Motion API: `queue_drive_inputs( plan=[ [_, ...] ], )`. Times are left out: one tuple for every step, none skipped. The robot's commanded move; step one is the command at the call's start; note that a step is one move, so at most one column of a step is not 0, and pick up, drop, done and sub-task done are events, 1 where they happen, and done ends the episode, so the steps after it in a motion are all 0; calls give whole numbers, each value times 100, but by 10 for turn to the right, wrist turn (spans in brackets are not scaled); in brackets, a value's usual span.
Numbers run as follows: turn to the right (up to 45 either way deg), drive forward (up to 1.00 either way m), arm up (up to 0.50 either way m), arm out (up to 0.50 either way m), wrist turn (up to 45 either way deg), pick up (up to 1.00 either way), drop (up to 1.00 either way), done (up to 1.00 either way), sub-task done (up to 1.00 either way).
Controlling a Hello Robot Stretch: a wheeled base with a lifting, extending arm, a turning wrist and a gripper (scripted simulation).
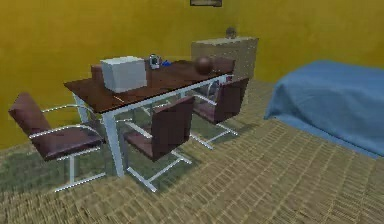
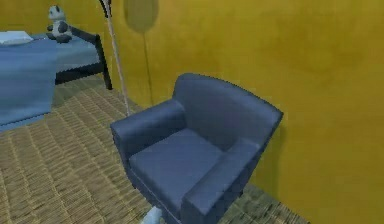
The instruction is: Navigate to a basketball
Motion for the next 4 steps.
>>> queue_drive_inputs(
  plan=[
    [180, 0, 0, 0, 0, 0, 0, 0, 0],
    [0, 100, 0, 0, 0, 0, 0, 0, 0],
    [60, 0, 0, 0, 0, 0, 0, 0, 0],
    [0, 35, 0, 0, 0, 0, 0, 0, 0]
  ],
)
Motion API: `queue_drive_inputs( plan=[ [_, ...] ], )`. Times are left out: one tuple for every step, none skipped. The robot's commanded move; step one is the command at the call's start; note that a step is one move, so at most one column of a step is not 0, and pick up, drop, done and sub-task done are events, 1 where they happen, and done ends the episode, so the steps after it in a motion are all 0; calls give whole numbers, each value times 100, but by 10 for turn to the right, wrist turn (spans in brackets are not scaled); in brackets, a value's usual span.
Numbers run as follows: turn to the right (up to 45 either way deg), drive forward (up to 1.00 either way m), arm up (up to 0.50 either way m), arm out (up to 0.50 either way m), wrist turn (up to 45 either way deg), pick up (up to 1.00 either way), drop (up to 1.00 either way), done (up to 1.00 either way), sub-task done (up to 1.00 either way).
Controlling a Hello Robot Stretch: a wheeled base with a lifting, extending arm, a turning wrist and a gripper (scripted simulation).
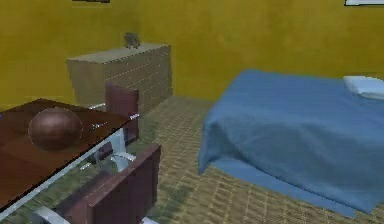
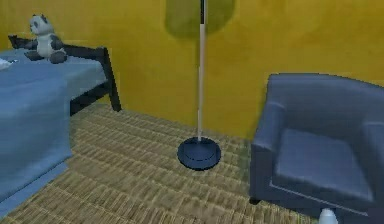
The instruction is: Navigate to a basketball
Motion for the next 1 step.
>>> queue_drive_inputs(
  plan=[
    [-360, 0, 0, 0, 0, 0, 0, 0, 0]
  ],
)
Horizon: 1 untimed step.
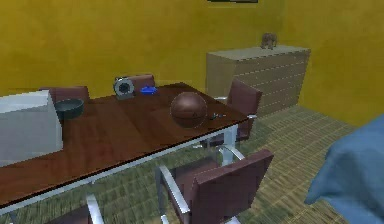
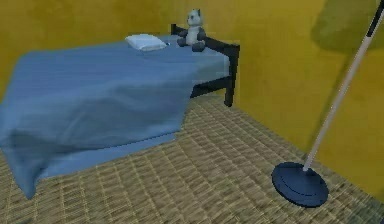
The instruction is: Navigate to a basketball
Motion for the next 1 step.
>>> queue_drive_inputs(
  plan=[
    [0, 0, 0, 0, 0, 0, 0, 100, 0]
  ],
)
